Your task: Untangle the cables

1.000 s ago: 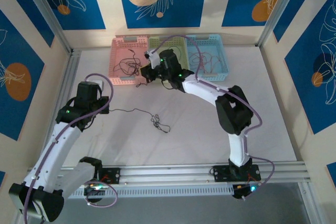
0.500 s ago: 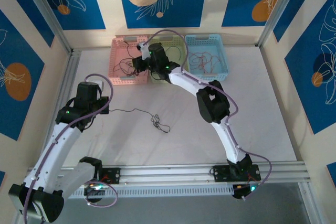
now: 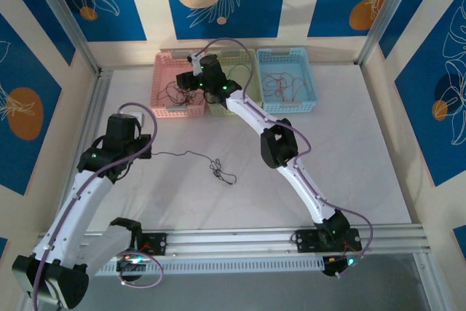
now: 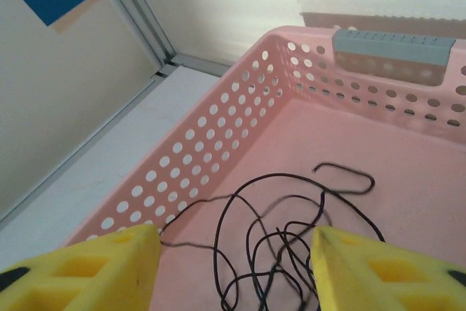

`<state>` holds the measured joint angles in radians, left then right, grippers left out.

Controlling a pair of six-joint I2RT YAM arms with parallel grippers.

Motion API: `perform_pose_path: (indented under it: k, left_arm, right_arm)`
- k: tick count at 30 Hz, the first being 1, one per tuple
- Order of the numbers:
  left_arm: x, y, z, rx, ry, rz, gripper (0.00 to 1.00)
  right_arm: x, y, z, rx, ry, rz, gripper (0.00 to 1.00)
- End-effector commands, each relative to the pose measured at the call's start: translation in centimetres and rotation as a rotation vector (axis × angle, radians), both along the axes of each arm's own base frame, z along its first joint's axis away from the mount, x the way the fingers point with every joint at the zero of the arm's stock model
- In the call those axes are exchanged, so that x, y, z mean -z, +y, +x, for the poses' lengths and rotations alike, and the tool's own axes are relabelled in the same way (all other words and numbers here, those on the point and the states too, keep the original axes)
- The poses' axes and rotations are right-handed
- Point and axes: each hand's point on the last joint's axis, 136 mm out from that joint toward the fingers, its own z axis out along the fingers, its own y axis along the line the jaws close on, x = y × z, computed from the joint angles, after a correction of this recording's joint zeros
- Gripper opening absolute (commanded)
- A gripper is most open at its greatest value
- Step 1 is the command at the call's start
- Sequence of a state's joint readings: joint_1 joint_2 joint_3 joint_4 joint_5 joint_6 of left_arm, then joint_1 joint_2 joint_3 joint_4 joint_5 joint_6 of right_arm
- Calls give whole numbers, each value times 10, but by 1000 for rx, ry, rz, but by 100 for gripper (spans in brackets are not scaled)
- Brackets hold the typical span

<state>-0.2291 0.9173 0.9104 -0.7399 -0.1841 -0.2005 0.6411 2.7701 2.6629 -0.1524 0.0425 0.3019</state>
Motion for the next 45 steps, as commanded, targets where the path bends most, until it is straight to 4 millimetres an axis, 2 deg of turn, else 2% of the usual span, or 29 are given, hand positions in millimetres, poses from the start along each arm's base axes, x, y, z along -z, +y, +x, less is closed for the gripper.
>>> perform_pose_path:
  k: [1, 4, 6, 9, 12, 15, 17, 21, 23, 27, 31, 34, 37, 41, 45]
  left_arm:
    - [-2, 1, 1, 3, -17, -7, 0]
    - [-3, 0, 1, 7, -18, -12, 0]
    - [-2, -1, 1, 11, -16, -16, 0]
    - [-2, -2, 1, 14, -15, -18, 0]
    - [-3, -2, 1, 14, -18, -20, 0]
    - [-3, -2, 1, 17, -22, -24, 0]
    - [-4, -3, 1, 20, -24, -30, 0]
    - [-5, -6, 0, 31, -30, -38, 0]
    - [-6, -7, 0, 35, -36, -44, 0]
    - [-6, -7, 0, 39, -38, -47, 0]
    - [-6, -8, 0, 41, -35, -49, 0]
    - [-5, -7, 0, 39, -34, -47, 0]
    - [-5, -8, 0, 39, -34, -47, 0]
    - [-4, -8, 0, 39, -28, -45, 0]
    - [-2, -6, 0, 33, -21, -41, 0]
  right_arm:
    - [-62, -7, -9, -10, -74, -4, 58]
    - [-96, -17, -31, -36, -83, -28, 57]
    - [-131, -27, -58, -62, -138, -29, 56]
    - [-170, -48, -107, -109, -223, -11, 56]
    - [-187, -77, -159, -131, -267, 20, 56]
    - [-165, -103, -205, -165, -204, 29, 56]
    - [-145, -120, -229, -164, -128, 35, 56]
    - [-99, -158, -260, -69, 33, 35, 49]
    - [-76, -166, -277, -94, 100, 24, 50]
    - [-27, -162, -312, -194, 290, -34, 50]
    - [20, -157, -334, -164, 461, -156, 51]
    - [37, -153, -356, -169, 498, -188, 49]
    - [54, -149, -374, -195, 547, -186, 43]
    - [79, -150, -383, -182, 597, -250, 35]
    - [98, -148, -387, -183, 609, -318, 34]
